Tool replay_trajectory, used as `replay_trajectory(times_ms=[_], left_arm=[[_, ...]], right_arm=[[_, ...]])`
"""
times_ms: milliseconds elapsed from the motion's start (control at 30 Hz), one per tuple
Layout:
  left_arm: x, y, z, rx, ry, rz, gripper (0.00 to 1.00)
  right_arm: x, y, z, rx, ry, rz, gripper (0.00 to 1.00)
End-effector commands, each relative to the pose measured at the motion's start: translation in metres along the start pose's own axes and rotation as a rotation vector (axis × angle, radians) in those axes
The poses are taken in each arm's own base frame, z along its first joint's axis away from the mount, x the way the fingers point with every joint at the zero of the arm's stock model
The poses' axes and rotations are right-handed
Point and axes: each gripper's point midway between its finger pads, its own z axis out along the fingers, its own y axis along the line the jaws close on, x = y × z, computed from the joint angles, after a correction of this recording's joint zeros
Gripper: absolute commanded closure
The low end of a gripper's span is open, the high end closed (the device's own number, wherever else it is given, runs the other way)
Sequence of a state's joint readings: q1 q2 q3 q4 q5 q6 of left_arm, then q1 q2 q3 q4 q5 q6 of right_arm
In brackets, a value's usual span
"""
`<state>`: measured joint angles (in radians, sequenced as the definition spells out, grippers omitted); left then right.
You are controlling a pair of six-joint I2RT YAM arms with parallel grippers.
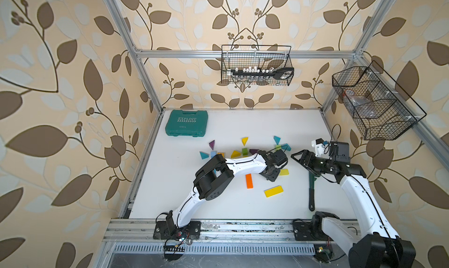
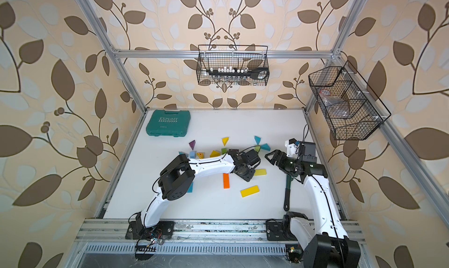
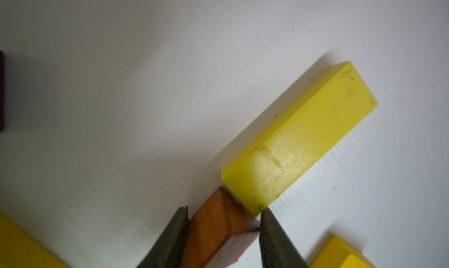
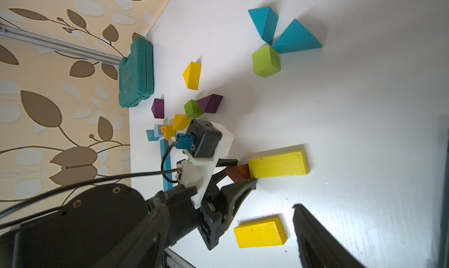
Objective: Assemble a small pinwheel with building blocks
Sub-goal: Pick up the building block from the center of the board.
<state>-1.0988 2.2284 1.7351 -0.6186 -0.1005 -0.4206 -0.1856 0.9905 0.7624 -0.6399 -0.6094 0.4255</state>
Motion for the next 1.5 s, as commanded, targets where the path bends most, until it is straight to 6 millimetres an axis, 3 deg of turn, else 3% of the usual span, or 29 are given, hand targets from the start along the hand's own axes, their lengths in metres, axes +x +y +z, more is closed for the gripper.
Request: replay_trajectory(times_ms=[0, 267, 400, 533, 700, 967, 1167, 1467], left_arm=[[0.007, 0.007, -0.016, -0.014, 0.018, 0.007, 0.65], [-0.014, 0.002, -0.044, 0.113, -0.069, -0.026, 0.83], [-0.017, 0.005, -0.05, 0.129, -0.069, -0.047, 0.99], [-0.03, 0.011, -0.073, 0.249, -0.108, -0.156, 1.0], [-0.061, 0.03, -0.138, 0.554, -0.272, -0.336, 1.0], [-0.073, 0.027, -0.202, 0.873, -0.321, -0.376, 1.0], [-0.065, 0.023, -0.224, 0.963, -0.294, -0.351, 1.0], [-0.058, 0.022, -0.229, 1.009, -0.272, -0.352, 1.0]], right_arm=[[0.008, -0.007, 0.003, 0.011, 0.02, -0.002, 0.19], [0.025, -0.011, 0.008, -0.013, 0.067, 0.025, 0.24], [0.033, -0.011, 0.01, -0.038, 0.086, 0.032, 0.26], [0.043, -0.008, 0.014, -0.087, 0.112, 0.028, 0.3], [0.048, 0.022, 0.019, -0.221, 0.127, -0.088, 0.3], [0.052, 0.087, 0.035, -0.285, 0.092, -0.484, 0.27], [0.053, 0.135, 0.031, -0.424, -0.038, -0.769, 0.27], [0.036, 0.15, 0.033, -0.421, -0.163, -0.862, 0.3]])
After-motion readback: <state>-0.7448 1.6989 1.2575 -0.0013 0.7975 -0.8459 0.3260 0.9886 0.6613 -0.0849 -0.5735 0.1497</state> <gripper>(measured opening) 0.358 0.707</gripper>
